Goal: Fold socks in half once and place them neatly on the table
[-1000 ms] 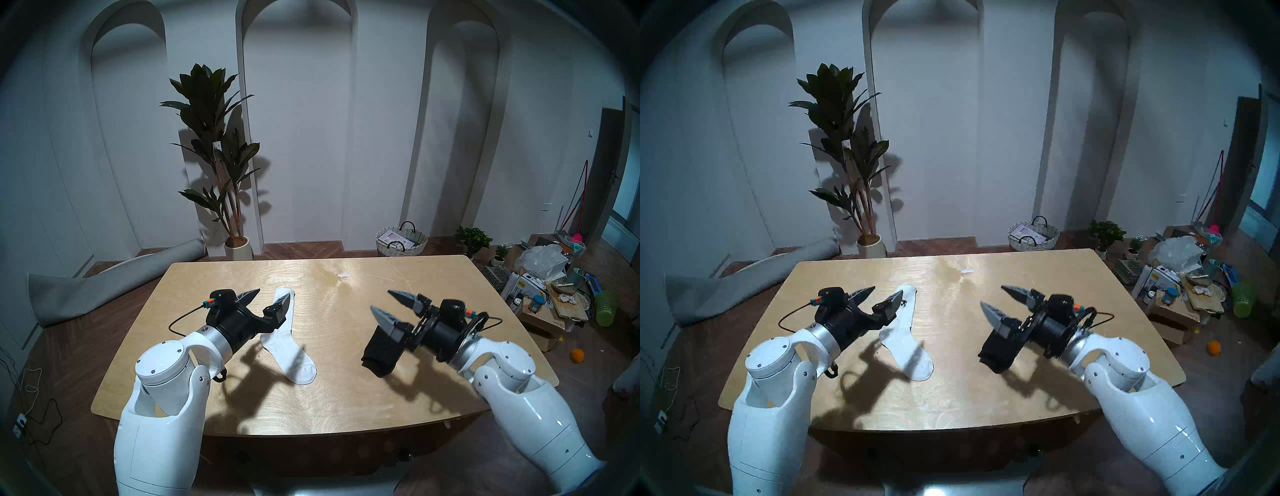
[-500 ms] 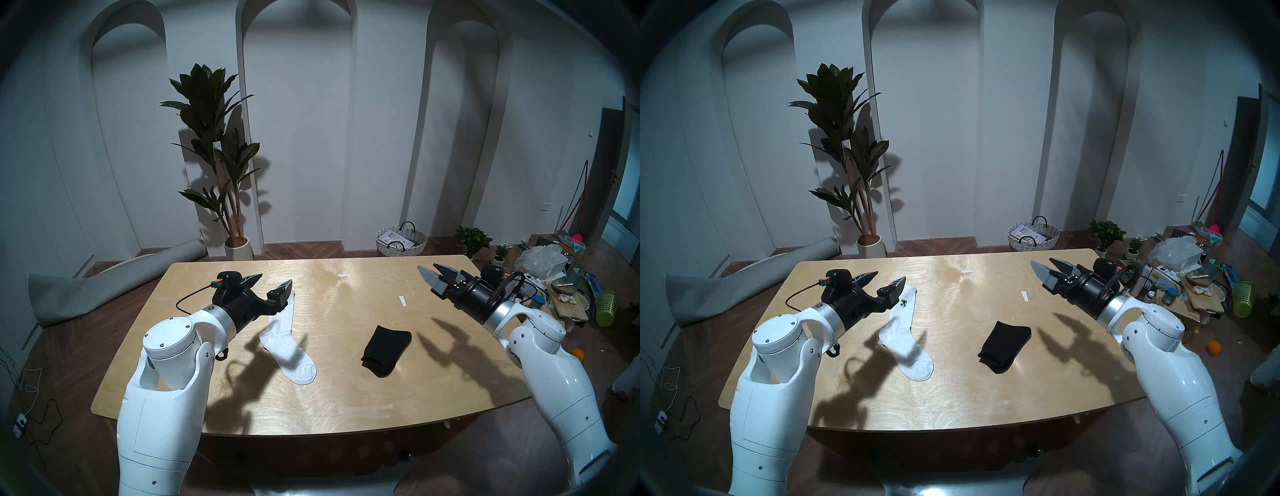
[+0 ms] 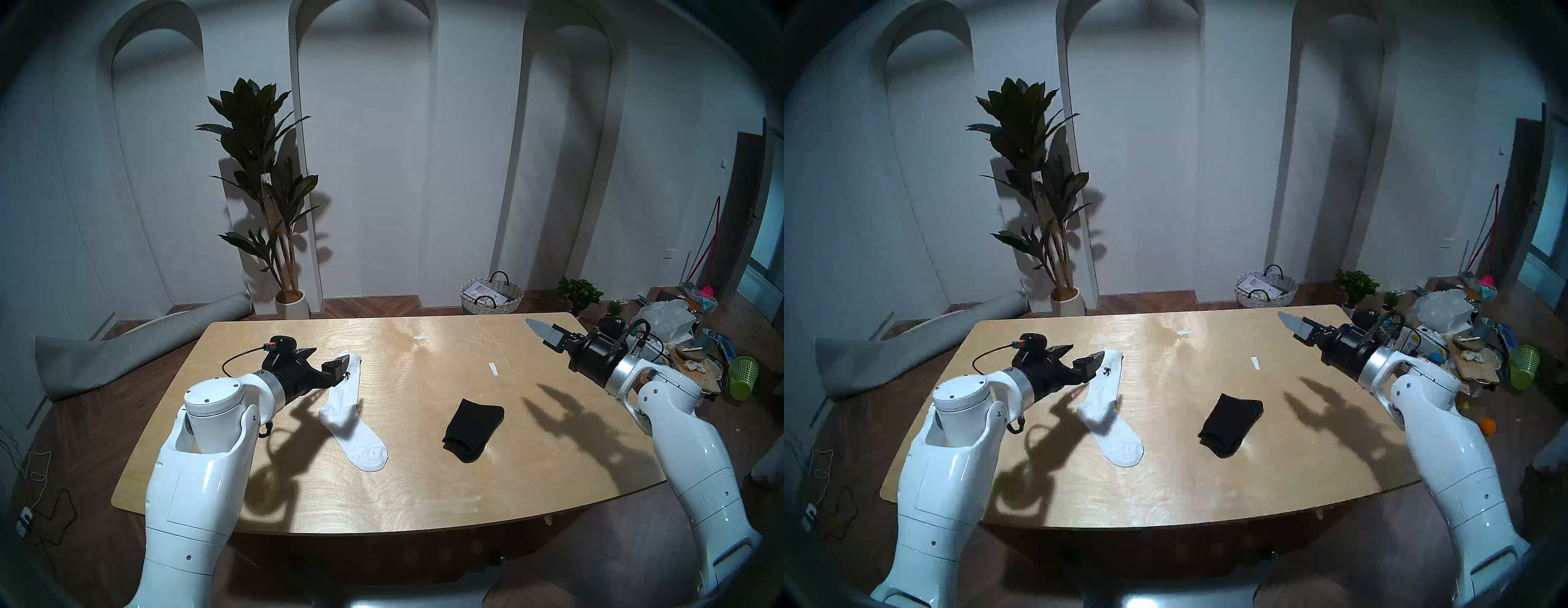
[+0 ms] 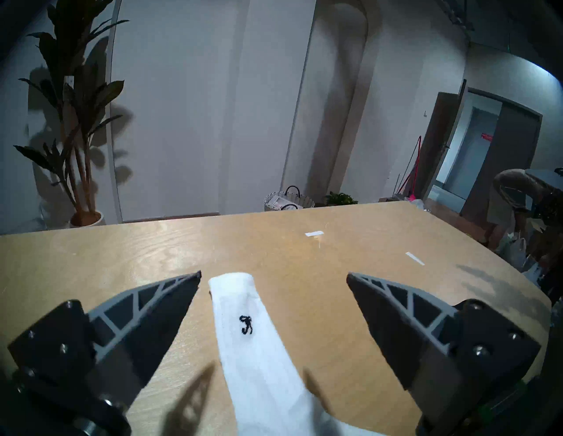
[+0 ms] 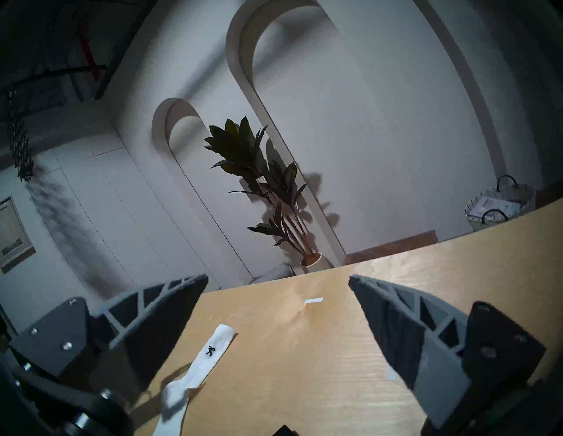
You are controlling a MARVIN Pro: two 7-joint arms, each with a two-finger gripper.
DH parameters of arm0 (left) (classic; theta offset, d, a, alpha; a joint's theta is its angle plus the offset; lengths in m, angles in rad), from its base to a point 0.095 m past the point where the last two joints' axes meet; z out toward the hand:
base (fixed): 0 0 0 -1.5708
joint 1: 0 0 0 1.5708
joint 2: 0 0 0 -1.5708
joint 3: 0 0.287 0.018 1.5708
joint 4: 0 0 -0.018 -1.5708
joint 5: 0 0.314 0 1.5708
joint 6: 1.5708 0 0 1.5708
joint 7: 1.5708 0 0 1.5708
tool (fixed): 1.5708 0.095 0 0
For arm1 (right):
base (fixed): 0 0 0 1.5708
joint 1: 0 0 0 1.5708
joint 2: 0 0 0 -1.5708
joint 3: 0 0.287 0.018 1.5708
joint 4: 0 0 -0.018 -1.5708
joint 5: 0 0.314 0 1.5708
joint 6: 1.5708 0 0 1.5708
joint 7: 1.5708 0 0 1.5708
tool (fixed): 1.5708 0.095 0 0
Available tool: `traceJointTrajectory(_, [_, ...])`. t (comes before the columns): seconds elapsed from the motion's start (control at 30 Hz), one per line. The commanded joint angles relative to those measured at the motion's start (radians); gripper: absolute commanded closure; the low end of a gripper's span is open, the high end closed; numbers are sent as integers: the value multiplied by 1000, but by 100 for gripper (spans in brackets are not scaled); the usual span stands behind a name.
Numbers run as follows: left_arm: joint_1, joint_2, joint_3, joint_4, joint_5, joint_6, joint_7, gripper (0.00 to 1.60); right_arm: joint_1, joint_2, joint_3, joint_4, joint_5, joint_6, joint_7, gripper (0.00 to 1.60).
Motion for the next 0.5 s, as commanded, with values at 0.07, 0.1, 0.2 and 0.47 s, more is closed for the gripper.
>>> traceJointTrajectory(0.07, [-106, 44, 0, 63, 5, 20, -36, 0, 57, 8, 1, 4, 78, 109, 18, 0])
traceJointTrajectory(0.1, [-114, 46, 1, 73, 6, 24, -42, 0, 59, 8, -1, 7, 86, 125, 20, 0])
traceJointTrajectory(0.2, [-135, 52, 4, 96, 7, 33, -56, 0, 62, 11, -8, 18, 103, 168, 24, 0])
traceJointTrajectory(0.47, [-187, 68, 15, 148, 10, 55, -92, 0, 78, 16, -24, 56, 145, 279, 33, 0])
